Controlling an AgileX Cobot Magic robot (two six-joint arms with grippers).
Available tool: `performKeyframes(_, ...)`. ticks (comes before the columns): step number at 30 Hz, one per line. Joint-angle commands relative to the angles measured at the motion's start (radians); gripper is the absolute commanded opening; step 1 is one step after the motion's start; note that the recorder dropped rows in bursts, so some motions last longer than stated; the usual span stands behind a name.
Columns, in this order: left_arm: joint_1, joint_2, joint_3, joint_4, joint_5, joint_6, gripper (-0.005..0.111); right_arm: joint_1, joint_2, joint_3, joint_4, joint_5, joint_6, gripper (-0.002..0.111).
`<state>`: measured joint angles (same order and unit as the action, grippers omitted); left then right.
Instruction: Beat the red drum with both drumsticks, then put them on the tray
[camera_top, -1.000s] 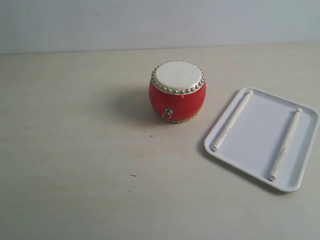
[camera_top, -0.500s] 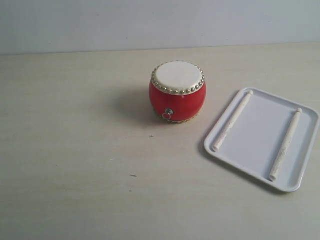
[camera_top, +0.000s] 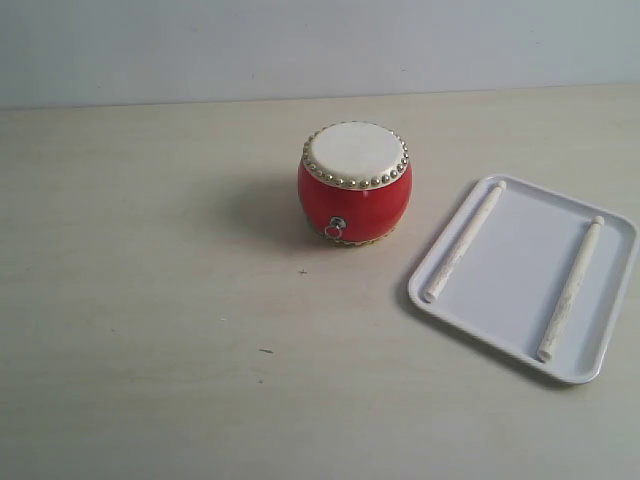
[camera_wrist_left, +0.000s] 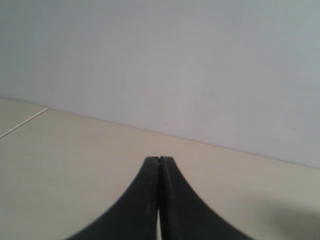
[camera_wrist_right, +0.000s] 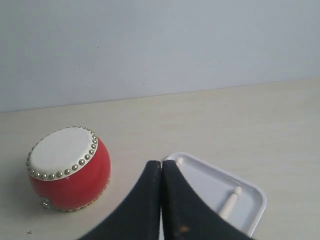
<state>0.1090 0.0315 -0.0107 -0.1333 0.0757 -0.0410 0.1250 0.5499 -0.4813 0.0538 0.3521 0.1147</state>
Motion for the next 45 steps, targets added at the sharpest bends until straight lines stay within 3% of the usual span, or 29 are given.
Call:
performKeyframes(1,0.002,-0.007,0.011,0.108,0.038,-0.094,0.0,-0.003,-0.003,0.002,-0.005,-0.003,-0.009,0.0)
performKeyframes(32,0.002,-0.007,0.011,0.097,0.034,-0.07,0.0,-0.003,-0.003,0.002,-0.005,-0.004,-0.009,0.0)
performKeyframes(38,0.002,-0.007,0.011,0.097,0.034,-0.07,0.0,-0.003,-0.237,0.071,-0.02,-0.01,-0.033,0.0)
performKeyframes(45,0.002,-0.007,0.011,0.097,0.034,-0.07,0.0,-0.005,-0.54,0.282,-0.07,-0.024,-0.035,0.0)
